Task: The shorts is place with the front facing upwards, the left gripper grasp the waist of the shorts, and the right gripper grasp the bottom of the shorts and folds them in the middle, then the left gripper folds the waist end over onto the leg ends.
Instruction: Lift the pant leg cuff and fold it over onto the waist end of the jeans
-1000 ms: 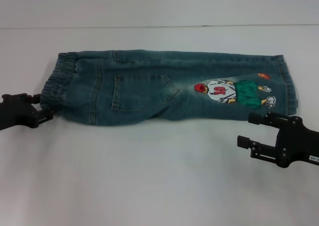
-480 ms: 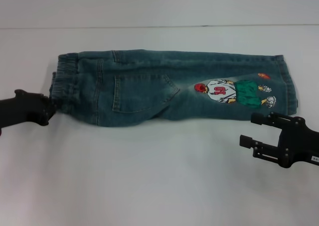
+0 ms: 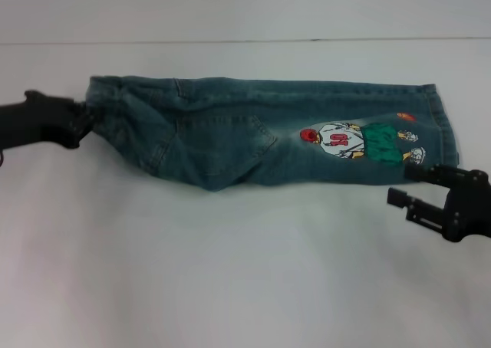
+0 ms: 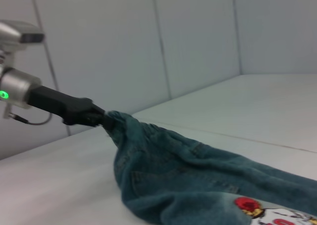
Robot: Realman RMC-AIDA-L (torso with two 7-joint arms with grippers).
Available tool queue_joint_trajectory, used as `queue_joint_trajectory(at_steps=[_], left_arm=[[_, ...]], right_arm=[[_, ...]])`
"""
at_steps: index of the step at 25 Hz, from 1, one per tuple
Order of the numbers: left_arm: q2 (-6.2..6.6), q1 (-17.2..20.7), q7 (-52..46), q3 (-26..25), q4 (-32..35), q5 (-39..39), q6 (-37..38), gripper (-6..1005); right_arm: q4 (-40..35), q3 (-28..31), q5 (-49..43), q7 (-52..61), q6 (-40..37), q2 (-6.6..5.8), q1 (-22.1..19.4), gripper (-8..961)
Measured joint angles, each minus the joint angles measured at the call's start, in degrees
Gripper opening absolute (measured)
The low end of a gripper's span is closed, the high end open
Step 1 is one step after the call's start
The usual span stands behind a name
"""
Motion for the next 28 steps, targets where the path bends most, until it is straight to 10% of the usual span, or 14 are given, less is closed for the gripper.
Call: queue_joint_trajectory(at_steps=[10,12,18,28], left_arm=[[-0.36,-4.16,-11.0,5.15,7.17,0.07,3.2,43],[-0.44,-5.34,-12.63,5.22,7.93,-0.02,4.08,42],[-2.02,-8.97,-17.92,6.05,12.11,-0.23,7.64,42],[-4.11,-15.11,-28.66,12.04,17.2,-0.05,6.77,40]], right_arm=[[1.05,8.44,1.77,-3.25,1.98,0.5,1.06,488],[2.91,9.02,4.57,-5.41,4.21,0.55,1.73,272],[13.18,8.9,11.17,-17.04,13.97,0.6,6.77,36],[31.25,8.92,14.3,-33.74,27.69,1.08,15.86,-1]])
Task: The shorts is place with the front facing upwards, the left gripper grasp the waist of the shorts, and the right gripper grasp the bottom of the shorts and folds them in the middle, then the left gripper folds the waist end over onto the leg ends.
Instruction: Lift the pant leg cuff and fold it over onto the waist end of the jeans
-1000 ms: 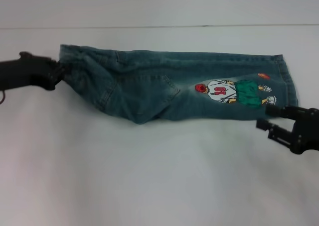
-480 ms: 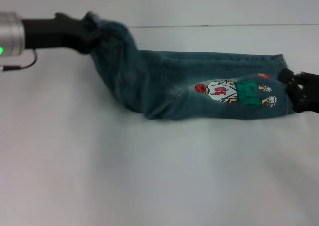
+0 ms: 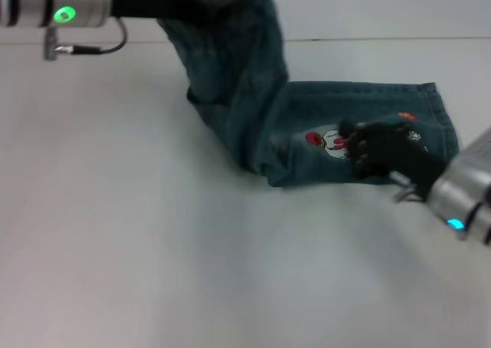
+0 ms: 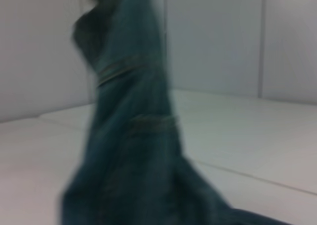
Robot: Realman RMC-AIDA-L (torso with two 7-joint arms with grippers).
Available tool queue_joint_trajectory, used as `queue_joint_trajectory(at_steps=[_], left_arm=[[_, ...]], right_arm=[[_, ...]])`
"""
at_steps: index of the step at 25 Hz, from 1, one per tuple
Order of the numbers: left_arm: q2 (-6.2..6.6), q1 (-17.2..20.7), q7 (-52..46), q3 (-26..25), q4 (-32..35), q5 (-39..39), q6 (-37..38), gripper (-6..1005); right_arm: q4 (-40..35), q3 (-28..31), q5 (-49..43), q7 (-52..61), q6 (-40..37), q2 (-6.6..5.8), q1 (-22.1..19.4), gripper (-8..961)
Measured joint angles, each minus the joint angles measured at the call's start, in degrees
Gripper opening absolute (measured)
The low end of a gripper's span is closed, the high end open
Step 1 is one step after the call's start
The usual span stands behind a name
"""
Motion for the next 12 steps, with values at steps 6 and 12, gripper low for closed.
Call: queue_joint_trajectory(at_steps=[6,12], left_arm=[[-0.21,-3.96,-3.82,6.91,-1.04,-0.32,-4.26,40],[-0.48,-7.85,-5.07,13.64,-4.49,-1.4,-8.34,40]], right_arm=[[5.76,1.44,0.16,-4.45,4.47,0.33,4.06,-1],[7.77,1.37,-0.07,-4.54,8.4,0.42,6.79,-2]])
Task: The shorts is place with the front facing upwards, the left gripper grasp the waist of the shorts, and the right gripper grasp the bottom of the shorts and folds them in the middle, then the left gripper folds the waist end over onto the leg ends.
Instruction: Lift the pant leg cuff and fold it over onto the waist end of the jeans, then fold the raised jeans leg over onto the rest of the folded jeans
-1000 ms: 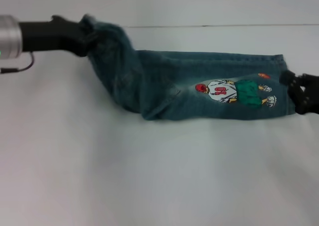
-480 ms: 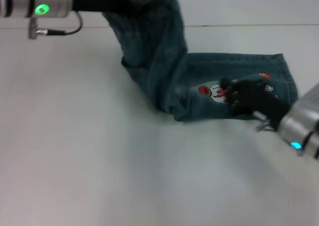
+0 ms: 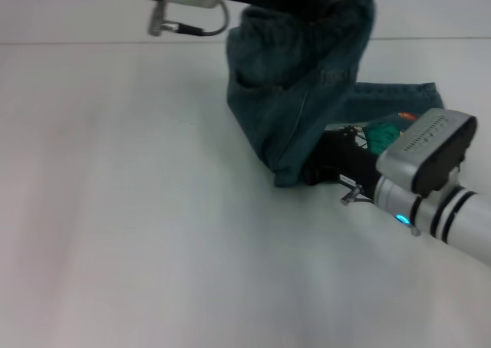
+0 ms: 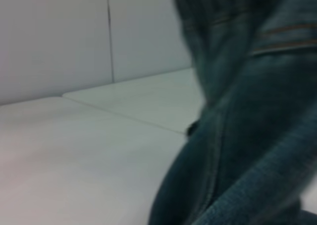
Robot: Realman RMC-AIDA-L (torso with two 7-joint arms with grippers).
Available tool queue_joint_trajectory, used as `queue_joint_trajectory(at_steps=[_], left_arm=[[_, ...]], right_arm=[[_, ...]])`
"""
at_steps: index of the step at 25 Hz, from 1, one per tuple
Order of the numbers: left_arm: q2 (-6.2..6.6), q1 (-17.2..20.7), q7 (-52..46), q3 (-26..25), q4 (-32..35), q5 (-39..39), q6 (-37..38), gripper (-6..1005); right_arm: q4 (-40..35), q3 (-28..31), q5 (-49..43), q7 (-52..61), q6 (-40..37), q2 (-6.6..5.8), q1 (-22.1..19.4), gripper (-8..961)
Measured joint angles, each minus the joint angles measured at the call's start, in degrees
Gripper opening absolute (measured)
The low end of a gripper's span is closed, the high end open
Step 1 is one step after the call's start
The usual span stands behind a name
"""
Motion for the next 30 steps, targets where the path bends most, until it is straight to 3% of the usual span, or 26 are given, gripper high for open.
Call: queue_joint_trajectory(at_steps=[3,11,16,20,27,30], left_arm=[[-0.12,-2.04,-0.11,1.93,-1.8,-0.65,-1.27,40],[-0.22,-2.88,-0.78,6.02,-2.46,-1.39,-3.23,41],[-0.02,-2.85,-0.63,6.38,-3.55,-1.3,-3.89,41],[0.11,-2.66,-0.36,6.39,-4.78,-0.89,-4.5,41],[0.01,-2.5,1.74,7.37,-6.49,-1.02,-5.03,45],[-0.26,-2.22,3.79,9.03,-6.99,-2.48,-5.03,67]], right_arm=[[0.69,-0.57,-0.28,-0.13,1.61,0.11,1.59,-2],[3.17,-2.86,-0.48,0.0,2.55,0.2,4.81,-1],[4.02,-3.49,-0.62,0.11,-0.09,-0.31,3.59,-1],[1.23,-5.63,-0.66,0.62,-6.78,-0.99,-2.26,-1],[-13.4,-4.47,0.38,6.53,-25.06,-1.12,-20.64,-1],[-18.7,-1.33,1.63,10.0,-30.34,-1.14,-26.19,-2]])
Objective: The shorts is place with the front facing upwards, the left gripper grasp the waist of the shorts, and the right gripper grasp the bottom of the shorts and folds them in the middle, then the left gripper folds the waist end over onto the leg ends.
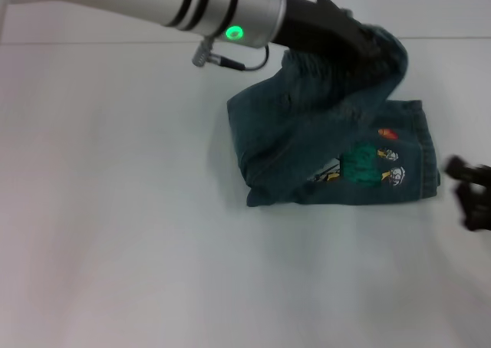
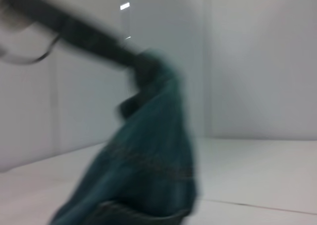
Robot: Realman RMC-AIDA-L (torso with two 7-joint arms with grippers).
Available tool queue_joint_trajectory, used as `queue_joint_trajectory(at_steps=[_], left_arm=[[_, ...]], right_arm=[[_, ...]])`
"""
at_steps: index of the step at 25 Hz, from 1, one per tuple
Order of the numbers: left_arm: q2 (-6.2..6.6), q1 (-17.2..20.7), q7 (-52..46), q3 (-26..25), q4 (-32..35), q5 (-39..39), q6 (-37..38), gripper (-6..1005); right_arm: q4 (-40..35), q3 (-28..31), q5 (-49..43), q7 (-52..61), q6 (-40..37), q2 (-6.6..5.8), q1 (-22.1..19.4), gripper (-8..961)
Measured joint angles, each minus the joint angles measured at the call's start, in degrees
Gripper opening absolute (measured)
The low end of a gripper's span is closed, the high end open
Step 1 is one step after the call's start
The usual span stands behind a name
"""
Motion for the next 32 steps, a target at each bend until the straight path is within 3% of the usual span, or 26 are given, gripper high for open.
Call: queue_joint_trajectory(at_steps=[4,10,14,18,25,28,31,32], left_arm=[[-0.12,1.74,4.77,6.43,0.39,-4.66,-0.08,95],[-0.16,4.1,7.29,14.47,1.42,-10.36,-5.09,138],[-0.16,4.43,6.6,16.49,1.08,-11.43,-7.69,167],[-0.16,5.05,6.17,16.45,1.24,-11.89,-8.04,312],[0.17,12.8,11.02,13.04,5.84,-14.64,-4.74,587],[0.03,17.84,15.44,8.41,6.7,-16.23,0.94,719],[-0.03,23.15,22.31,0.07,4.7,-19.24,9.6,856],[-0.01,25.03,25.21,-3.54,3.24,-19.97,13.36,859]], right_arm=[[-4.05,4.47,0.66,3.62,-3.74,-0.06,-4.47,-2],[-5.74,5.86,0.55,5.07,-5.3,-0.07,-5.77,-2],[-5.77,5.91,0.27,5.1,-5.01,0.02,-5.48,-2],[-5.83,5.93,0.26,5.12,-5.02,0.0,-5.54,-2],[-9.65,5.47,-0.68,8.66,-7.69,-0.11,-6.11,8],[-13.56,5.38,-4.4,12.41,-10.72,-0.13,-6.22,36],[-18.37,5.48,-9.0,16.56,-14.21,-0.13,-6.23,63],[-20.1,5.49,-10.31,18.16,-15.45,-0.13,-6.24,72]])
